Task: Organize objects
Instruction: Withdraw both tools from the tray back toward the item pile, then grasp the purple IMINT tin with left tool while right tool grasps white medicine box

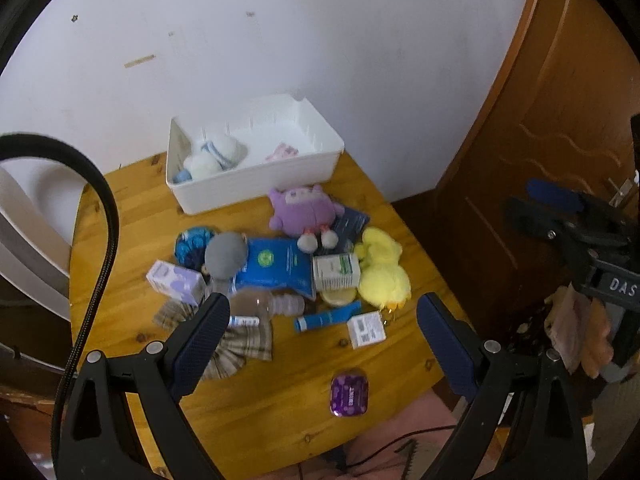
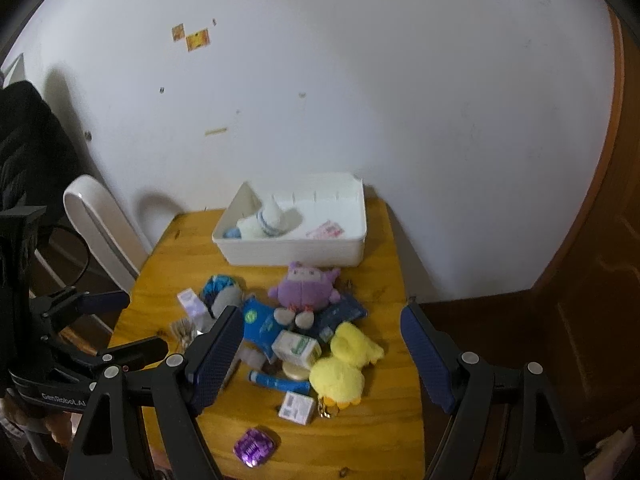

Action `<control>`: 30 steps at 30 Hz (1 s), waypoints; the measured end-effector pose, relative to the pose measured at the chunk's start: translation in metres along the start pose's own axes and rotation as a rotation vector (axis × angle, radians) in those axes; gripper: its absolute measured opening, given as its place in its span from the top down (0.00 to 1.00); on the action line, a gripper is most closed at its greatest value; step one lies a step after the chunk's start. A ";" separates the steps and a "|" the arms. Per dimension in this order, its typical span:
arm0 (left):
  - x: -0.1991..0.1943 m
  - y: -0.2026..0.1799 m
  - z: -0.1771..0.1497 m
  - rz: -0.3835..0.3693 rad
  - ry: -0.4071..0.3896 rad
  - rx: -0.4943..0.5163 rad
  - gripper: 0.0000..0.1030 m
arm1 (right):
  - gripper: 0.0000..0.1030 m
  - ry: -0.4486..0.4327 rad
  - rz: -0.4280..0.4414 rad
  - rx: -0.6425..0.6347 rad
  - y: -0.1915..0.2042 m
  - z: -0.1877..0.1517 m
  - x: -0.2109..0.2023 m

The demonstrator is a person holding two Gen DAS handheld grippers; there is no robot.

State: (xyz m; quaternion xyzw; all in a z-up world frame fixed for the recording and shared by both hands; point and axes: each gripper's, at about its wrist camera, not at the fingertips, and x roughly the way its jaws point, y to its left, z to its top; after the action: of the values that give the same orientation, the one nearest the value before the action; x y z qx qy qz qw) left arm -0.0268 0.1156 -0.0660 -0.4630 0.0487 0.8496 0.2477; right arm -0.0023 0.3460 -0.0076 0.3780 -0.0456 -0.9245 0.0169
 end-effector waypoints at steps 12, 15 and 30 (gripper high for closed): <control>0.077 -0.032 -0.072 -0.050 0.194 0.125 0.07 | 0.21 0.136 -0.001 -0.014 -0.015 -0.068 0.060; 0.093 -0.044 -0.092 -0.043 0.217 0.179 0.07 | 0.21 0.184 0.009 0.006 -0.018 -0.091 0.078; 0.143 -0.037 -0.134 0.008 0.288 0.104 0.08 | 0.21 0.317 0.078 0.208 -0.027 -0.158 0.134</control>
State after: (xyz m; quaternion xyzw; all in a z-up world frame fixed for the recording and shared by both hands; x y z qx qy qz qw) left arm 0.0286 0.1603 -0.2525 -0.5664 0.1293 0.7719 0.2582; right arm 0.0131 0.3531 -0.2162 0.5164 -0.1522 -0.8425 0.0205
